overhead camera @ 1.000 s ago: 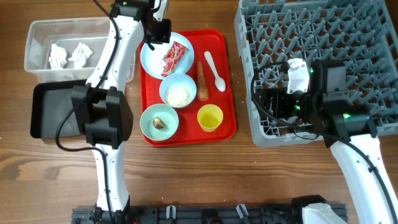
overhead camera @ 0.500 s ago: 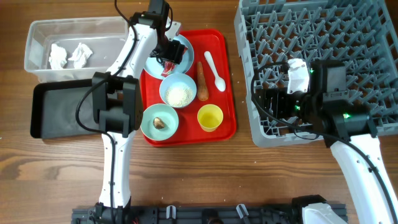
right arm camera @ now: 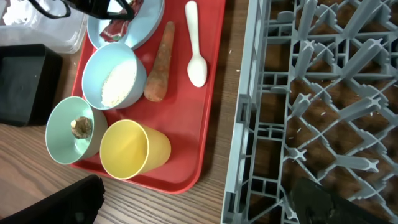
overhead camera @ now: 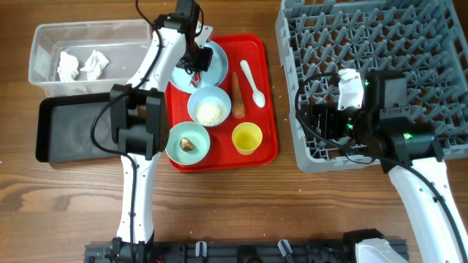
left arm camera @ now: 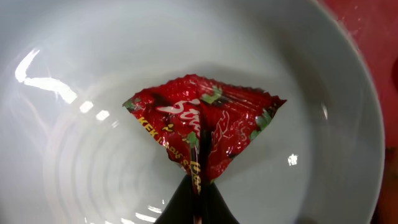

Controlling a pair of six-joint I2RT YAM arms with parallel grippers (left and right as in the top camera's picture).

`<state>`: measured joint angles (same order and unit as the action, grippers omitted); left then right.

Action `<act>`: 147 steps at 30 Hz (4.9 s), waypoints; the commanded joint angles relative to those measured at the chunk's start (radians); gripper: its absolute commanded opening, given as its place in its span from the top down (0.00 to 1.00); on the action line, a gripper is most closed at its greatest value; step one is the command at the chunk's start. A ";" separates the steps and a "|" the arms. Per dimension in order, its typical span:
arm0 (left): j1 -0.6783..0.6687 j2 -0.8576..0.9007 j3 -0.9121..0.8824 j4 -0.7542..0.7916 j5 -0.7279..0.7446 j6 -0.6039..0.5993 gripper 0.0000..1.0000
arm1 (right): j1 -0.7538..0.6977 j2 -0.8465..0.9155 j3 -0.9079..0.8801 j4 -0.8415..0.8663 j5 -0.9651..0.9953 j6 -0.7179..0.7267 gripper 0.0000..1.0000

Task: Sort waste into correct bins and load items into the dishwasher rack
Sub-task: 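Grasp the red snack wrapper with left gripper and drop into clear bin, then grasp the green bowl with the left gripper, then tip the green bowl over the black tray to dump the scrap, then return green bowl to red tray and grasp the rice bowl with left gripper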

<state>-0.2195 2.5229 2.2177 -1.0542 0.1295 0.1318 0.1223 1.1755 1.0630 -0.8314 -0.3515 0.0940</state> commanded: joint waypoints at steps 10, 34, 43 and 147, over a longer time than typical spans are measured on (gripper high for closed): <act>0.321 -0.299 0.084 -0.102 -0.169 -0.339 0.96 | -0.004 0.006 0.024 0.002 -0.006 0.014 0.00; 0.059 -0.467 0.018 -0.630 -0.026 -0.406 0.06 | -0.004 0.006 0.024 0.014 -0.005 0.013 0.00; -0.246 -0.480 -0.412 -0.445 -0.101 -0.591 0.15 | -0.004 0.006 0.024 0.007 -0.005 0.010 0.00; -0.316 -0.884 -1.083 0.139 -0.151 -0.457 0.96 | -0.004 0.006 0.024 0.011 -0.005 0.011 0.00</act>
<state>-0.5266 1.6478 1.1965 -0.9497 0.0418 -0.2893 0.1223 1.1782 1.0634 -0.8230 -0.3515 0.0940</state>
